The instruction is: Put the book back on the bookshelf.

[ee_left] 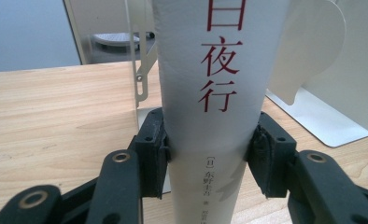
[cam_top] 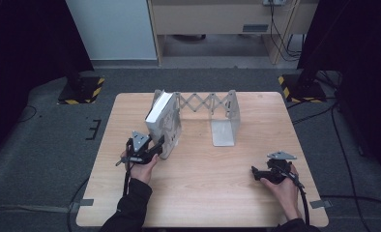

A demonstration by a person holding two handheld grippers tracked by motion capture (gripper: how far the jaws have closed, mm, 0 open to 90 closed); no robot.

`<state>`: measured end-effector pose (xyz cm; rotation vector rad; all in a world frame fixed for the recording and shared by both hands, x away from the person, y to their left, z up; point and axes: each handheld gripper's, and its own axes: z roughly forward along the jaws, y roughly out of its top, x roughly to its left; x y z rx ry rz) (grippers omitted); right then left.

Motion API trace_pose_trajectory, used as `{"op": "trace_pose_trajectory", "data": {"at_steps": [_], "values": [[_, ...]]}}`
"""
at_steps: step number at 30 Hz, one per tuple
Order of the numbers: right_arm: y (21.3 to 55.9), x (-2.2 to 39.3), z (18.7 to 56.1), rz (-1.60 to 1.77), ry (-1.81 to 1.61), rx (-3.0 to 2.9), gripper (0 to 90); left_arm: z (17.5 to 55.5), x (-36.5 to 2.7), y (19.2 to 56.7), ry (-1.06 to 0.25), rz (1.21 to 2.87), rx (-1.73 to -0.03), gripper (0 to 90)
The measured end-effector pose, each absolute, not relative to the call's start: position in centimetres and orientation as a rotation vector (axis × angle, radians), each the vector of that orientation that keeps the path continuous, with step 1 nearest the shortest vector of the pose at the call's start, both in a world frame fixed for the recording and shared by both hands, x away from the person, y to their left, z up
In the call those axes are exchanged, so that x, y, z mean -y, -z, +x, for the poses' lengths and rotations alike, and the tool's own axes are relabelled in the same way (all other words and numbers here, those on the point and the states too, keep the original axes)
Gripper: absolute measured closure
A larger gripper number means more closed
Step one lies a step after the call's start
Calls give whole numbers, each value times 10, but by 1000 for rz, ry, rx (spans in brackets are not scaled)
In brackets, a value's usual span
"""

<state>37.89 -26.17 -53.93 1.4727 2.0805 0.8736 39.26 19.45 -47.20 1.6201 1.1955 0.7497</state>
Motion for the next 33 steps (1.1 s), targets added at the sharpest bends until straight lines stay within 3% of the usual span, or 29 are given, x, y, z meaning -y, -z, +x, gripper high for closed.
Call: {"op": "trace_pose_trajectory", "data": {"at_steps": [8,33], "values": [[539,262,379,1473,-874,-2081,41,391,-201,470,-755,1619,-1209,524],[539,262,379,1472,-874,-2081,41,407,-174,479,-716,1597,-1157,473]]}}
